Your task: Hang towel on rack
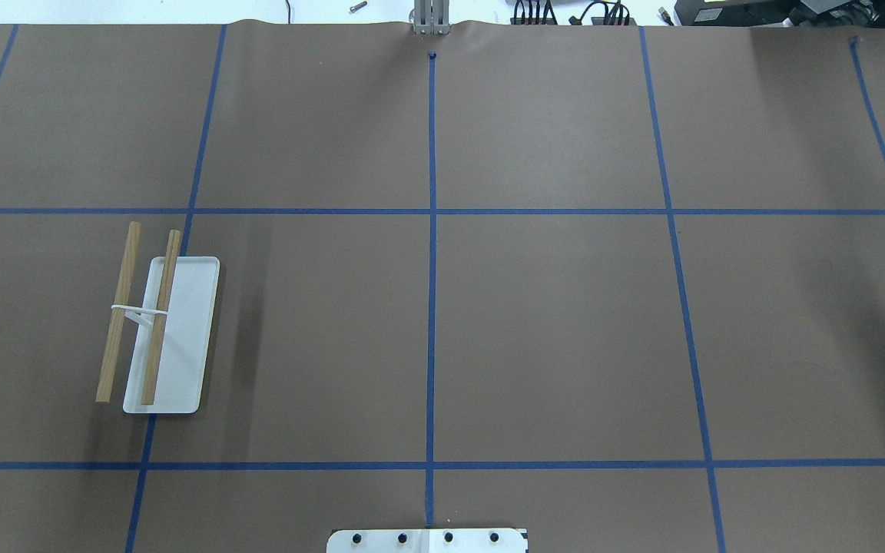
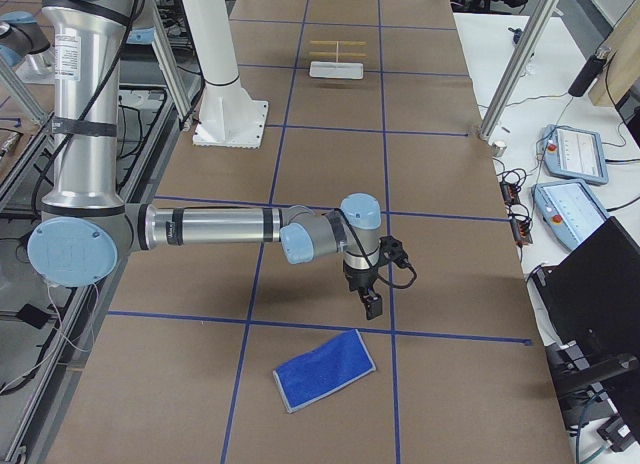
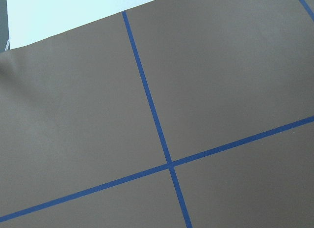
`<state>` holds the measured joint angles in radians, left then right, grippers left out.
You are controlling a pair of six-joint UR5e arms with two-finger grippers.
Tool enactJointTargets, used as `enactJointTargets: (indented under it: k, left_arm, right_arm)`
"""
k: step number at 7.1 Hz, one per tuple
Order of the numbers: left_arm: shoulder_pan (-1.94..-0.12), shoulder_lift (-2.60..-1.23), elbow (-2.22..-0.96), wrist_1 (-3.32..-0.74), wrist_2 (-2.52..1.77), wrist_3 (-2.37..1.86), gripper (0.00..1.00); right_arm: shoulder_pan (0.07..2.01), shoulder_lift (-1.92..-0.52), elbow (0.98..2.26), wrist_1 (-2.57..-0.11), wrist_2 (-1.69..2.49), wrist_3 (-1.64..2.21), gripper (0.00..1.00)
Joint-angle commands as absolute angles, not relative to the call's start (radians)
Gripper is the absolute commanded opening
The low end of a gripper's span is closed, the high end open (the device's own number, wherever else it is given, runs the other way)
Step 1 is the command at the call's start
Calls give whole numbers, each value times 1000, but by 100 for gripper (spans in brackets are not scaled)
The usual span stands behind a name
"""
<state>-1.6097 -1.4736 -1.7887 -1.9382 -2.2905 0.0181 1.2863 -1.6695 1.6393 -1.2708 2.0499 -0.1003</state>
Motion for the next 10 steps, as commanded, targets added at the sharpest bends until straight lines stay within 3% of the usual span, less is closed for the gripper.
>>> enactJointTargets:
  k: [1, 3, 4, 9, 10]
  left_arm:
    - [-1609, -1477, -1792, -1940, -2289, 17, 99]
    - [-1609, -1477, -1795, -1942, -2292, 17, 99]
    - [-1609, -1477, -1795, -1942, -2290, 17, 99]
    - [-1609, -1476, -1796, -1942, -2292, 17, 99]
    - [-1609, -1476, -1796, -1944, -2292, 17, 99]
  right_arm:
    - [1235, -1683, 1472, -1046, 2025, -97, 100]
    - [1235, -1684, 1424, -999, 2022, -101, 97]
    - [1235, -1681, 1405, -996, 2014, -103, 87]
    - [1192, -1675, 1391, -997, 1985, -100, 86]
    - [1189, -1675, 1387, -997, 1980, -100, 74]
